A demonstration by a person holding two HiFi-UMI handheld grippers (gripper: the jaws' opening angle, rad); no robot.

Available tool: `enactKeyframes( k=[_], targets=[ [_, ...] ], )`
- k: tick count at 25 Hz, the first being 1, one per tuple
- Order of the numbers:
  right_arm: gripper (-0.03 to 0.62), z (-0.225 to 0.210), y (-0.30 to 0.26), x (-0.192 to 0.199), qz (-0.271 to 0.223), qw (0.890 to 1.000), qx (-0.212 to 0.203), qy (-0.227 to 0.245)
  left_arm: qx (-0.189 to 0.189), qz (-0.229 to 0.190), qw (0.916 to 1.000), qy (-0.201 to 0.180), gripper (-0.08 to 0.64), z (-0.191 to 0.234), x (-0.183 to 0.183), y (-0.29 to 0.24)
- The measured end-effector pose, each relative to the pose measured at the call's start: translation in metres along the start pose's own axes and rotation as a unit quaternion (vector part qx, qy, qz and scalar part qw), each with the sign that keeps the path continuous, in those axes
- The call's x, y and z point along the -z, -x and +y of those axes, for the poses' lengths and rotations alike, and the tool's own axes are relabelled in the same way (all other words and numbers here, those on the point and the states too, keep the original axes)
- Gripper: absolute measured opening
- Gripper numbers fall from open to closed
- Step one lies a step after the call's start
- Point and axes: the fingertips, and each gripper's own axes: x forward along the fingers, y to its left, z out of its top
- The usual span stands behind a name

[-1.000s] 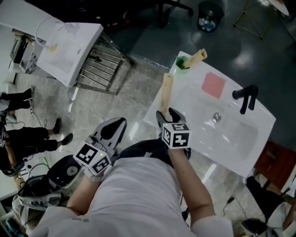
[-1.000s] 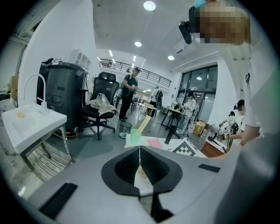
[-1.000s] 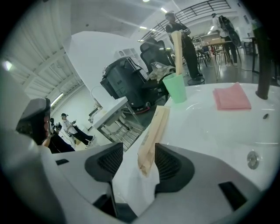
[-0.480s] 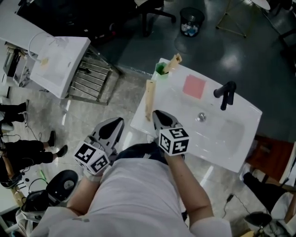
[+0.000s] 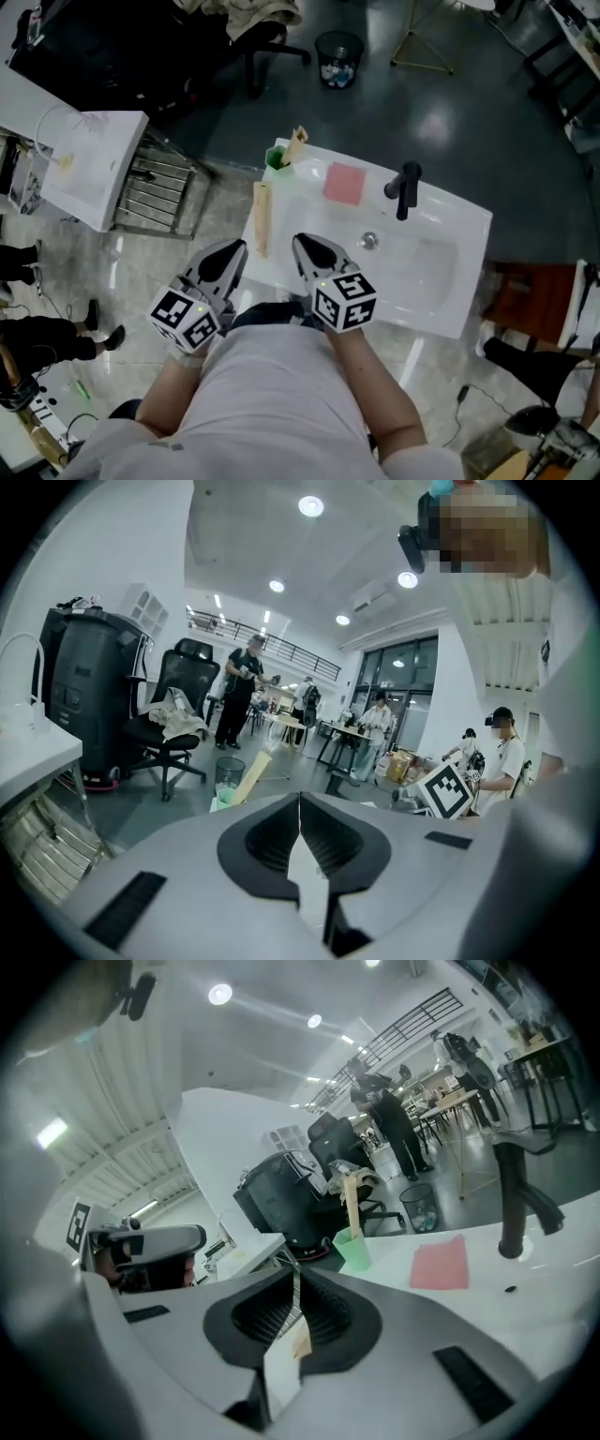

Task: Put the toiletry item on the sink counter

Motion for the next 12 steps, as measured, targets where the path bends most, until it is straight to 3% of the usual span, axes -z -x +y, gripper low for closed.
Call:
enactKeyframes(
  k=[12],
  targets=[
    [0.035, -0.044, 0.089, -0.065, -0.076, 0.995, 0.064, 0.024, 0.069, -0.018, 0.9974, -0.012, 0.018, -0.058, -0.027, -0.057]
  ],
)
